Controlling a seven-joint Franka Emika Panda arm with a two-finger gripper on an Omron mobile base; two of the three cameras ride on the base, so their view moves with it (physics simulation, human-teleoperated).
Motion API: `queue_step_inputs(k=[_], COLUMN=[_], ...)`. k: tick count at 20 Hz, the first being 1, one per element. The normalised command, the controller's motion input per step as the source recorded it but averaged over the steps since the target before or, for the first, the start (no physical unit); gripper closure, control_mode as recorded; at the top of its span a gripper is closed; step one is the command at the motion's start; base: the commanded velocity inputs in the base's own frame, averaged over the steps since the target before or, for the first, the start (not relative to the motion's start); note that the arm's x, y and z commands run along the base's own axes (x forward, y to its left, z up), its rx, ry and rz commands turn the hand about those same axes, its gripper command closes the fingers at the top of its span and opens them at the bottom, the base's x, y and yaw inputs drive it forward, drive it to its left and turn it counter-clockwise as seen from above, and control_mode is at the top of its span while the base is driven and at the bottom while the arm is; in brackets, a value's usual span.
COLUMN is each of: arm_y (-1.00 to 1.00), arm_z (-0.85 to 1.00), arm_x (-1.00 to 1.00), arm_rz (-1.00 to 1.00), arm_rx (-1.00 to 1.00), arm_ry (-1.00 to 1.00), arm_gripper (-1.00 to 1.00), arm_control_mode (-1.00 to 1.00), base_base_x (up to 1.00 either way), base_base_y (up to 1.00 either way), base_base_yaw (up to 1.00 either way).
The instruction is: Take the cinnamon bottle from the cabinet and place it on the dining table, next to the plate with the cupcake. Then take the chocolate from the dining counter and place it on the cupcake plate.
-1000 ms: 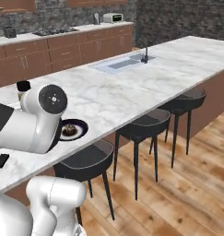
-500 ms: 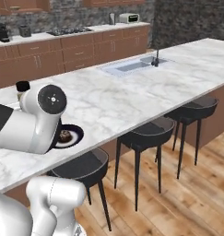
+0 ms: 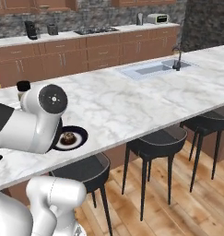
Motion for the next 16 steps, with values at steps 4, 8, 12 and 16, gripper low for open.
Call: queue_step_inputs(k=[4,8,12,16], arm_y=[0.0,0.0,0.0,0.0], arm_z=[0.0,0.0,0.0,0.0], arm_x=[0.0,0.0,0.0,0.0], arm_rz=[0.0,0.0,0.0,0.0], arm_rx=[0.0,0.0,0.0,0.0], arm_ry=[0.0,0.0,0.0,0.0], arm_gripper=[1.0,1.0,1.0,1.0], arm_control_mode=[1.0,1.0,1.0,1.0], base_base_x=[0.4,0.27,0.13,0.04], base_base_y=[-0.21,-0.12,0.0,0.0], base_base_yaw=[0.38,0.21,0.06,0.04])
